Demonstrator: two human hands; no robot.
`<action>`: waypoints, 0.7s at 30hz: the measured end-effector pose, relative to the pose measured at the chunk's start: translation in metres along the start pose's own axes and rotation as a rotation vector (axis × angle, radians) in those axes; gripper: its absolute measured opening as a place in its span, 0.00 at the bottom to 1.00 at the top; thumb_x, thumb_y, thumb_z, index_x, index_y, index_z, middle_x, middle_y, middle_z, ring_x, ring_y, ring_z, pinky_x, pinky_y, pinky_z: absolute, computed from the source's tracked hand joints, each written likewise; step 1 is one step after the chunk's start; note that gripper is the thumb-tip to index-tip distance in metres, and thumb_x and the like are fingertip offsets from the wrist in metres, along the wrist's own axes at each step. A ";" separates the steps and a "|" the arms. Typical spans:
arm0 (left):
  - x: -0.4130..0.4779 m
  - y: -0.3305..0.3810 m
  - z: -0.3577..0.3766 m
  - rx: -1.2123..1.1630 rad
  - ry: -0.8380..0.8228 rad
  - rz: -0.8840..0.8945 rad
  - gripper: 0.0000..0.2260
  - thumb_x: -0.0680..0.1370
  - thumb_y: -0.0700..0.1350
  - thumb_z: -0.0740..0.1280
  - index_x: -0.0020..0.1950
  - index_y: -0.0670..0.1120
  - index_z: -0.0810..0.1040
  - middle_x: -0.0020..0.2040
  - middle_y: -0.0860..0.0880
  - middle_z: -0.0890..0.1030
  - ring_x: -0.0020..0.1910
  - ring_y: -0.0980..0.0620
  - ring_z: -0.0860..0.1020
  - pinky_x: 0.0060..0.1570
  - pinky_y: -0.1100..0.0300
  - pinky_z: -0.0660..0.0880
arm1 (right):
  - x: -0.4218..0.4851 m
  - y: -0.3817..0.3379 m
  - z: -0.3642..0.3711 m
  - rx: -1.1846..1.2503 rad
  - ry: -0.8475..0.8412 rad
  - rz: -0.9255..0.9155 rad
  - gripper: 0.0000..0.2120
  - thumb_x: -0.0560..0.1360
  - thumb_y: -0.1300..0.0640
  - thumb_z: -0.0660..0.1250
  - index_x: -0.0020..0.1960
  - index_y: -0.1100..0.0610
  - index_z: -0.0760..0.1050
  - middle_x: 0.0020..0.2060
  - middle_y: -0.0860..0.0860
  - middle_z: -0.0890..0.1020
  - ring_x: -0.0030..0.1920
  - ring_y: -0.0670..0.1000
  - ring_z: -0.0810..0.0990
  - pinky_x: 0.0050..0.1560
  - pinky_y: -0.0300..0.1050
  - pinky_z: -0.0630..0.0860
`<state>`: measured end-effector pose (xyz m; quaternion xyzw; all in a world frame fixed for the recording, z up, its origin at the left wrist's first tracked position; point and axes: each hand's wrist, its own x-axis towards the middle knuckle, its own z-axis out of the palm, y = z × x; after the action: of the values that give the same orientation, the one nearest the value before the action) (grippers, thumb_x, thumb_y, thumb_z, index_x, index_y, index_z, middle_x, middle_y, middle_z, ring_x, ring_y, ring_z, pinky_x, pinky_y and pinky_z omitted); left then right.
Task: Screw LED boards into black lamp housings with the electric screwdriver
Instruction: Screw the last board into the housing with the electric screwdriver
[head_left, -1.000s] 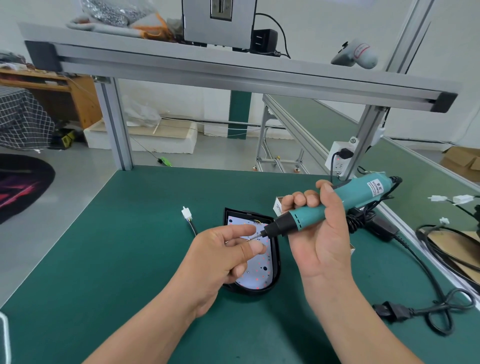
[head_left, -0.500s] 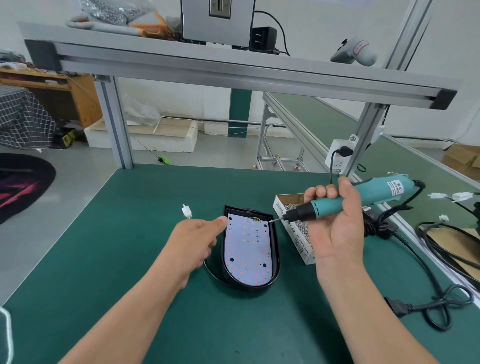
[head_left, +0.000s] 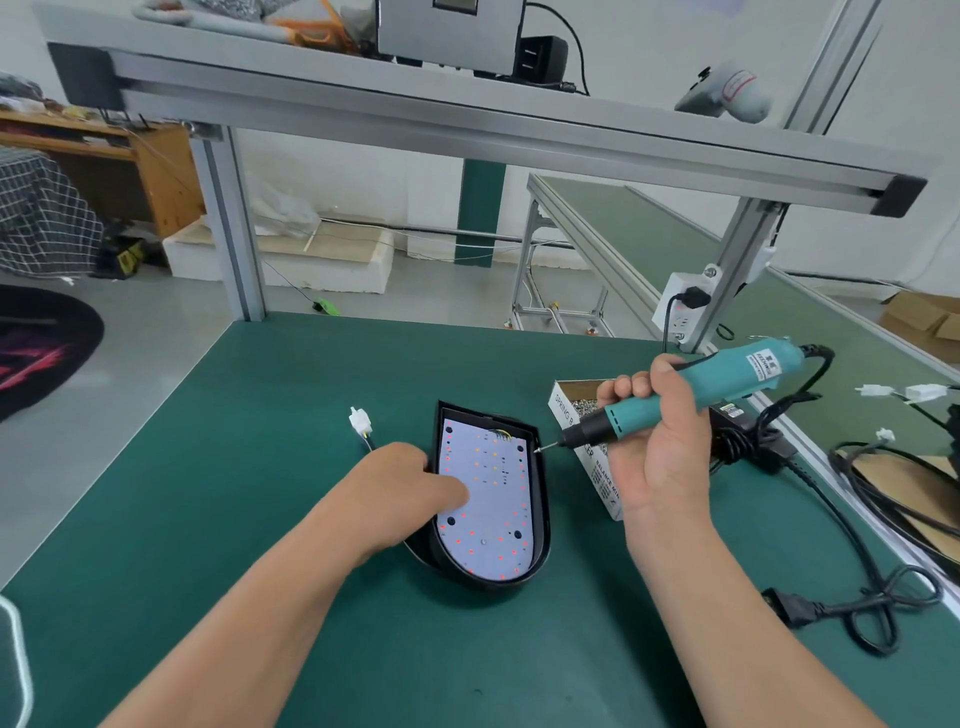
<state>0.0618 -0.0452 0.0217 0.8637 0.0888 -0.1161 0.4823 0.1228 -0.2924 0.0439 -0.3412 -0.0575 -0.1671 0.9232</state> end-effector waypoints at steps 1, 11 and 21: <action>0.001 -0.001 0.000 0.002 -0.003 0.000 0.16 0.63 0.55 0.71 0.38 0.48 0.68 0.34 0.51 0.69 0.34 0.49 0.66 0.40 0.51 0.62 | 0.000 0.002 0.000 -0.017 -0.007 0.000 0.06 0.80 0.63 0.70 0.47 0.53 0.78 0.36 0.51 0.73 0.37 0.52 0.74 0.51 0.50 0.77; 0.003 -0.002 0.001 -0.011 -0.034 0.012 0.13 0.64 0.55 0.71 0.40 0.48 0.73 0.35 0.50 0.74 0.34 0.48 0.70 0.41 0.53 0.65 | 0.002 0.013 -0.003 -0.113 -0.040 -0.006 0.06 0.80 0.63 0.70 0.51 0.54 0.76 0.36 0.52 0.73 0.38 0.52 0.74 0.56 0.54 0.73; 0.006 -0.005 0.003 -0.028 -0.053 0.028 0.14 0.63 0.56 0.70 0.41 0.49 0.75 0.37 0.50 0.75 0.36 0.50 0.71 0.43 0.52 0.66 | 0.003 0.018 -0.005 -0.146 -0.090 -0.017 0.06 0.79 0.62 0.71 0.52 0.54 0.76 0.35 0.52 0.73 0.37 0.52 0.75 0.52 0.50 0.76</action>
<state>0.0657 -0.0450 0.0142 0.8546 0.0653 -0.1310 0.4983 0.1320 -0.2832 0.0299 -0.4145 -0.0896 -0.1633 0.8908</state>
